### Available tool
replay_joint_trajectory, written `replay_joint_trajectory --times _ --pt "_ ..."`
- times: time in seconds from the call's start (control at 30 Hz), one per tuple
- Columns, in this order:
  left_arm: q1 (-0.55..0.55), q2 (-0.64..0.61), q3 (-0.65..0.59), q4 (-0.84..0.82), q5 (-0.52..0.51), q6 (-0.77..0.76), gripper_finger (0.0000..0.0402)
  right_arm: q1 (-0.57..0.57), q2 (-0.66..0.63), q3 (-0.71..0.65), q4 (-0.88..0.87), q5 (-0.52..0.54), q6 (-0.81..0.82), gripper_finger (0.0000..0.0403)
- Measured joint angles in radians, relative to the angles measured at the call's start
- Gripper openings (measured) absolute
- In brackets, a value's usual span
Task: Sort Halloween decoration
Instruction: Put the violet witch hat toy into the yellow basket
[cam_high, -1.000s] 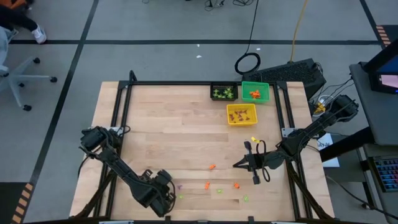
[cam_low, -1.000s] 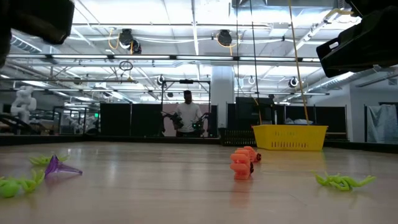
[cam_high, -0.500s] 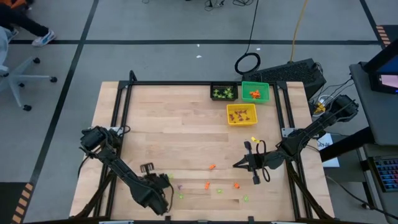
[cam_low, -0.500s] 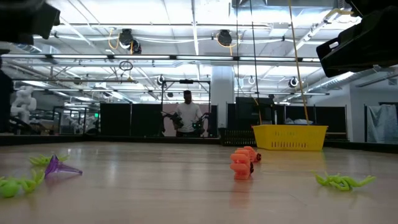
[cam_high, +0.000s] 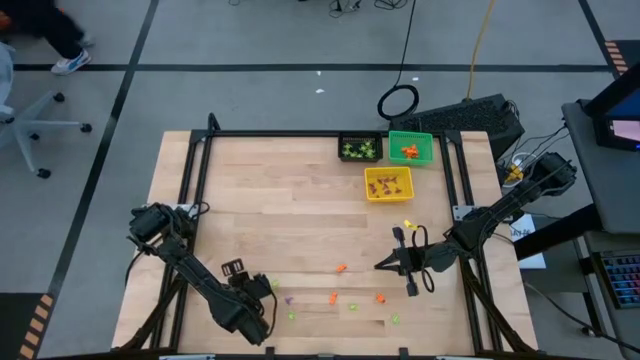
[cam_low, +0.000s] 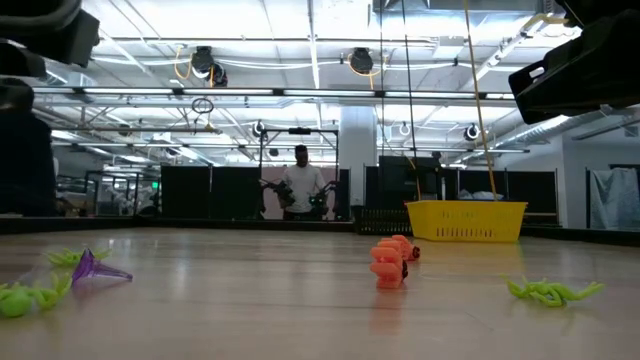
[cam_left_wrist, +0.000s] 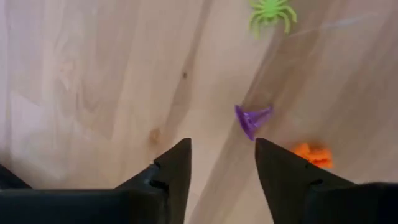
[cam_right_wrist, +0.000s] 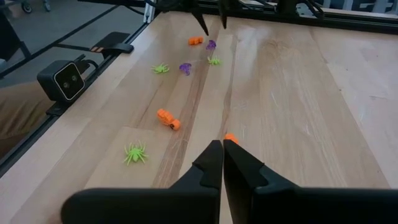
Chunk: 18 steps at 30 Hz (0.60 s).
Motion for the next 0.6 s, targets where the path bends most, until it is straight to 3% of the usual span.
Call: replay_joint_trajectory --times 0.17,0.6 --pt "-0.001 0.000 -0.036 0.018 -0.019 0.008 0.0194 0.000 0.000 0.000 0.000 -0.002 0.000 0.0000" --pt "-0.008 0.000 -0.038 0.082 -0.051 0.034 0.0195 0.000 0.000 0.000 0.000 -0.002 0.000 0.0000"
